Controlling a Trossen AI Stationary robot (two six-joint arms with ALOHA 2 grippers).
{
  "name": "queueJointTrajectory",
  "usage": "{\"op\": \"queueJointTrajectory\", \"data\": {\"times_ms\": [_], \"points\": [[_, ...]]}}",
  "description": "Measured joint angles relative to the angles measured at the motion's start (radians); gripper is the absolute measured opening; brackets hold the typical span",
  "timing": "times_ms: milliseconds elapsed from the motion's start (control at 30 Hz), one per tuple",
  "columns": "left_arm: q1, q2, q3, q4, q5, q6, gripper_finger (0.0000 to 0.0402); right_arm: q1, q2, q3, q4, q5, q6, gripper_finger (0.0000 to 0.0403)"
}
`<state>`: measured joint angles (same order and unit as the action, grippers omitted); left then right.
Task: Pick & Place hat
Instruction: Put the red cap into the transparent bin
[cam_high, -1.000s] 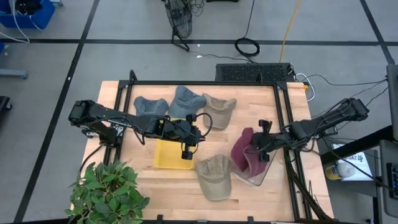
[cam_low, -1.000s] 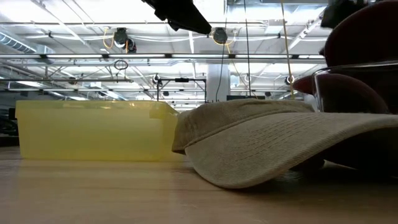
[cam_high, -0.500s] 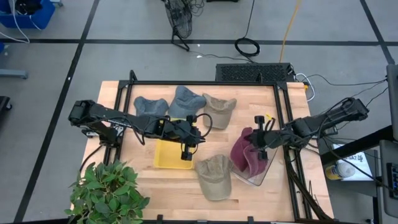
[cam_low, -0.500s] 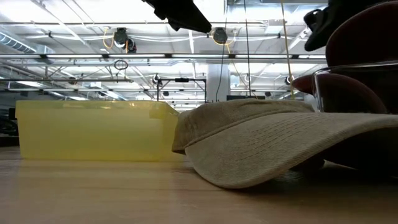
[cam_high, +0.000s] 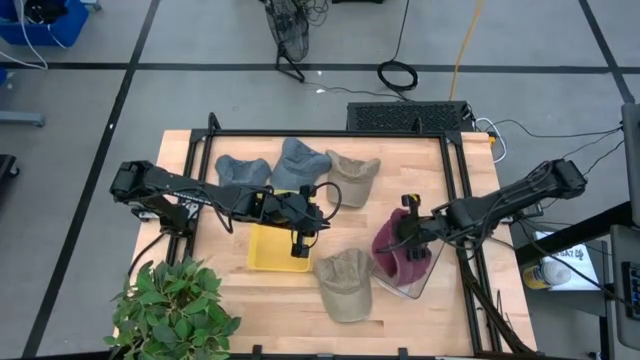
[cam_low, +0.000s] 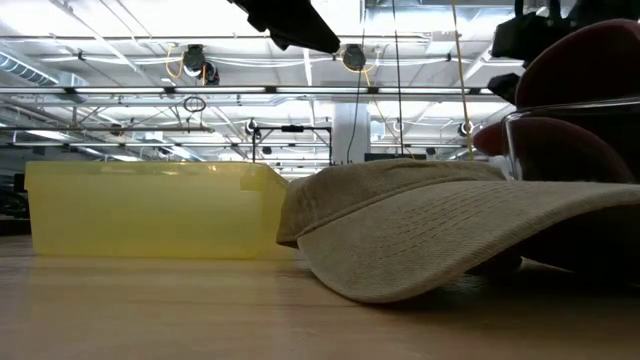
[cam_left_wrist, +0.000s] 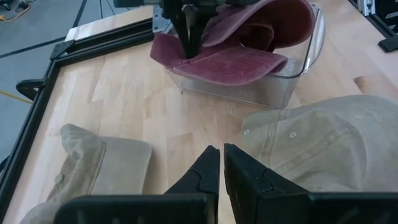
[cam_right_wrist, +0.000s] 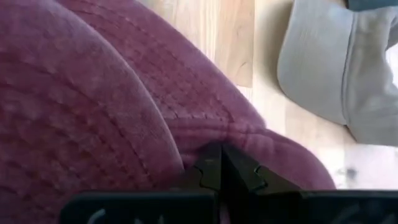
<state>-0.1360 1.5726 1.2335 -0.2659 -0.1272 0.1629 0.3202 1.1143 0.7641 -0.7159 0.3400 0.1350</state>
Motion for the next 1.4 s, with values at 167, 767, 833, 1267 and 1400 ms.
{"op": "queueJointTrajectory", "data": {"times_ms": [167, 767, 833, 1267, 1400], "points": [[0.000, 0.000, 0.000, -0.002, 0.000, -0.007, 0.0031, 0.000, 0.001, -0.040, 0.008, -0.074, 0.027, 0.0000], [0.000, 0.000, 0.000, -0.004, 0.000, -0.004, 0.0031, 0.006, -0.089, -0.005, 0.015, 0.061, -0.030, 0.0000], [0.000, 0.000, 0.000, -0.004, 0.000, -0.004, 0.0031, 0.008, -0.112, 0.017, 0.017, 0.080, -0.053, 0.0000], [-0.009, 0.000, 0.000, -0.003, 0.000, -0.009, 0.0031, 0.010, -0.134, 0.038, 0.230, -0.019, -0.183, 0.0003], [-0.022, 0.018, 0.000, 0.028, 0.012, -0.018, 0.0031, 0.010, -0.138, 0.038, 0.245, -0.087, -0.193, 0.0020]]}}
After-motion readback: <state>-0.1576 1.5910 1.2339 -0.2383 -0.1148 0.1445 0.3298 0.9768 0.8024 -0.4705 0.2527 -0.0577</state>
